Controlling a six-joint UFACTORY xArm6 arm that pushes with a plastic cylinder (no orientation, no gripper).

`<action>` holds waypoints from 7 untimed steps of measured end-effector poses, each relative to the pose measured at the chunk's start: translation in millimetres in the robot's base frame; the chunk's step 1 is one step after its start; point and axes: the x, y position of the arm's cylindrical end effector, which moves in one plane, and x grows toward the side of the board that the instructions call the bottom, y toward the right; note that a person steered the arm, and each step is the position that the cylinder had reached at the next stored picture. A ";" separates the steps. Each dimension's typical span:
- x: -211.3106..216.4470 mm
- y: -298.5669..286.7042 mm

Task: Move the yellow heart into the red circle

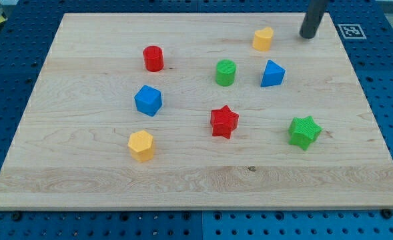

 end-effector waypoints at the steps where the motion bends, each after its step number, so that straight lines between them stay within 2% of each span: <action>1: 1.2 -0.5; 2: 15.6 -32.3; 4: 16.3 -50.0; 7: 16.6 -158.9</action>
